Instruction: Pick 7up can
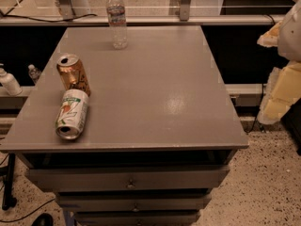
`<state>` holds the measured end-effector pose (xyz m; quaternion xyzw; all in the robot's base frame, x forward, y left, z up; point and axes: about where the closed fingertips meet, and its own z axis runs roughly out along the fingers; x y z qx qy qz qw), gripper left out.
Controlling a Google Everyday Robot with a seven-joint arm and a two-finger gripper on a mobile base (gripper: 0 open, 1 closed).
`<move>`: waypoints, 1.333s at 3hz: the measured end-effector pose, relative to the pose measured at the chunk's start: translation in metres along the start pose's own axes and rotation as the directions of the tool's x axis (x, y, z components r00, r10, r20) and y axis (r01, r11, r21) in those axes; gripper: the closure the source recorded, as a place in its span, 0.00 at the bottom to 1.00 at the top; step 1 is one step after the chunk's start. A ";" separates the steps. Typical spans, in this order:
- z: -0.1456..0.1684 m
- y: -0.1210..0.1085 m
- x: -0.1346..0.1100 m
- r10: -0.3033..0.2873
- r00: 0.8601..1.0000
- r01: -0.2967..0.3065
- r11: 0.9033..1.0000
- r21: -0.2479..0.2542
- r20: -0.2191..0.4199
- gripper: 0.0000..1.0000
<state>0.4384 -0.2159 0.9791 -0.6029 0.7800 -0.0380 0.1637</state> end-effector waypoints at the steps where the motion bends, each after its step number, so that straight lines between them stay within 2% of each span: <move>1: 0.000 0.000 0.000 -0.001 1.000 0.001 1.000 0.002 0.001 0.00; 2: 0.003 -0.009 -0.022 -0.090 0.994 0.090 0.996 -0.005 0.063 0.00; 3: 0.014 -0.012 -0.073 -0.258 0.948 0.263 0.965 0.000 0.188 0.00; 4: 0.021 -0.004 -0.125 -0.427 0.849 0.440 0.898 0.033 0.312 0.00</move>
Offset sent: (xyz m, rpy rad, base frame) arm 0.0419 0.0592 0.0082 0.1048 -0.0456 0.3306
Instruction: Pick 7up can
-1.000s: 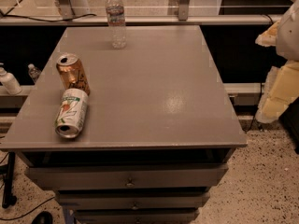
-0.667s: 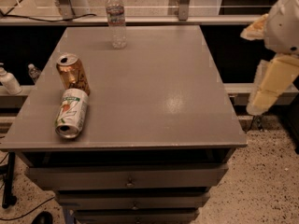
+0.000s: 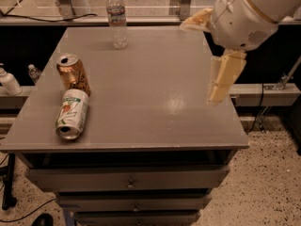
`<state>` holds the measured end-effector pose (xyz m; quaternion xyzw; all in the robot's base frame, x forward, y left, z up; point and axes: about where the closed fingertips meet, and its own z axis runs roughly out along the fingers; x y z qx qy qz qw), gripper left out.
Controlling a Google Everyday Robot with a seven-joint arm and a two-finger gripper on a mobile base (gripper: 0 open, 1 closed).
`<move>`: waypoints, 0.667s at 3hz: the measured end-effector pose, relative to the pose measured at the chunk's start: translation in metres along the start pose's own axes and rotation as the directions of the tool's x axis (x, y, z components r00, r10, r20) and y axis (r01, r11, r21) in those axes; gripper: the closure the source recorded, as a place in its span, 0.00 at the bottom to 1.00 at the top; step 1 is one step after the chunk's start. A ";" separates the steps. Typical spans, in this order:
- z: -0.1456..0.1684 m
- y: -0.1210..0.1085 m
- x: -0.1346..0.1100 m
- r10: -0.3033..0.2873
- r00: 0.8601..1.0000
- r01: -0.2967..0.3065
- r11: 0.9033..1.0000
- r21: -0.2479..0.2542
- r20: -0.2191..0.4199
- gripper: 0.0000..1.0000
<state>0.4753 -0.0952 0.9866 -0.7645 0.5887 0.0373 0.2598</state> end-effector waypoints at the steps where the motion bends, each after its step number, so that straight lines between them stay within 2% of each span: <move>1: 0.015 0.001 -0.042 -0.163 0.980 0.163 0.987 0.011 0.111 0.00; 2: 0.025 0.008 -0.077 -0.249 0.954 0.244 0.968 0.049 0.168 0.00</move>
Offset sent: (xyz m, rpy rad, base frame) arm -0.0416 0.1186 0.0027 0.1681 -0.1648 0.3641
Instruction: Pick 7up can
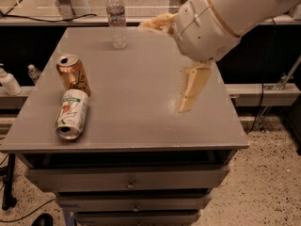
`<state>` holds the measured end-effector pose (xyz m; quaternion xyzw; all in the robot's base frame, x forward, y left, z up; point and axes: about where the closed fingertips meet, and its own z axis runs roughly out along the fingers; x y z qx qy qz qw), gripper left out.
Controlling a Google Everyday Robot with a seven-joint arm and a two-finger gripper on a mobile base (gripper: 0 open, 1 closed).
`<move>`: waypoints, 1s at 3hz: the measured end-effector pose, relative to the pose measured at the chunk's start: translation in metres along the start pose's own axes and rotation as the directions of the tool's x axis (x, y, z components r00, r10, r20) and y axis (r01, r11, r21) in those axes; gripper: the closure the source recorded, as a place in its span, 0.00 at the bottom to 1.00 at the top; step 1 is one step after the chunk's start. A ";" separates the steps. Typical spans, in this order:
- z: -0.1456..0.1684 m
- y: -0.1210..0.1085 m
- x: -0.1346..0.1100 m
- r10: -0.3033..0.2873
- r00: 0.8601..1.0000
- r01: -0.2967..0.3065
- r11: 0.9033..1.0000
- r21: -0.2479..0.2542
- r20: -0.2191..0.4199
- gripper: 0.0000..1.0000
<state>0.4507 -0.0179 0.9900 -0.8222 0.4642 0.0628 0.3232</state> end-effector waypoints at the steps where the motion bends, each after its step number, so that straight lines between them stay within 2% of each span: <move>1: 0.003 -0.001 -0.004 -0.012 1.000 0.012 1.000 0.004 0.007 0.00; 2: -0.006 -0.006 -0.005 -0.041 0.999 0.042 0.999 0.011 -0.008 0.00; 3: 0.010 -0.009 -0.021 -0.208 0.978 0.206 0.977 -0.062 -0.027 0.00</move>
Offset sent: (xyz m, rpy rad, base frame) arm 0.0057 -0.0073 0.0192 -0.0278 -0.0659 0.0370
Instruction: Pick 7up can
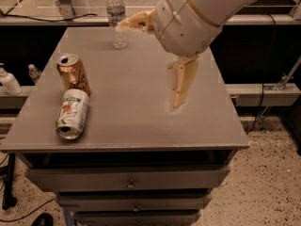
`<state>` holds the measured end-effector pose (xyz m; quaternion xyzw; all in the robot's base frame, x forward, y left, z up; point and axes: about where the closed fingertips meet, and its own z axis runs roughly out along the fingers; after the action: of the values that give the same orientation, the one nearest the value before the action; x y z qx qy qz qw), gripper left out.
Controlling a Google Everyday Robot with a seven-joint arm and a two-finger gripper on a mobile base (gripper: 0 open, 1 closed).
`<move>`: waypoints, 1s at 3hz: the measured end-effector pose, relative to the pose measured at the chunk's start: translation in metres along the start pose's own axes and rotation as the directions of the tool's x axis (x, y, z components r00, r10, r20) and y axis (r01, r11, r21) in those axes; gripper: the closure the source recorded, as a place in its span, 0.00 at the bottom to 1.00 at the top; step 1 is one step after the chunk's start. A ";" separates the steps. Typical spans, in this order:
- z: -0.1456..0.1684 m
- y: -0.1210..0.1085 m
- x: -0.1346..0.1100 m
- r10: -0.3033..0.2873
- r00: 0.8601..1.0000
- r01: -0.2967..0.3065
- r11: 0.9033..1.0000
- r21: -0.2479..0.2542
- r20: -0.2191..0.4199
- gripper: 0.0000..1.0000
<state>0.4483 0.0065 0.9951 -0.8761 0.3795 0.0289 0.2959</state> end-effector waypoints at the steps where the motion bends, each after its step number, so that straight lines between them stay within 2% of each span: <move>1: 0.043 -0.005 -0.012 -0.195 0.981 0.196 0.976 -0.097 0.012 0.00; 2: 0.088 -0.011 -0.016 -0.347 0.937 0.349 0.921 -0.173 0.042 0.00; 3: 0.129 -0.020 -0.030 -0.433 0.897 0.441 0.873 -0.208 0.086 0.00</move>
Offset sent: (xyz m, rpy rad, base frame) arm 0.0281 0.0987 -0.1103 -0.2828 -0.0932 0.5463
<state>0.4628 0.1067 0.9073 -0.9659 0.1606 0.0197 0.2021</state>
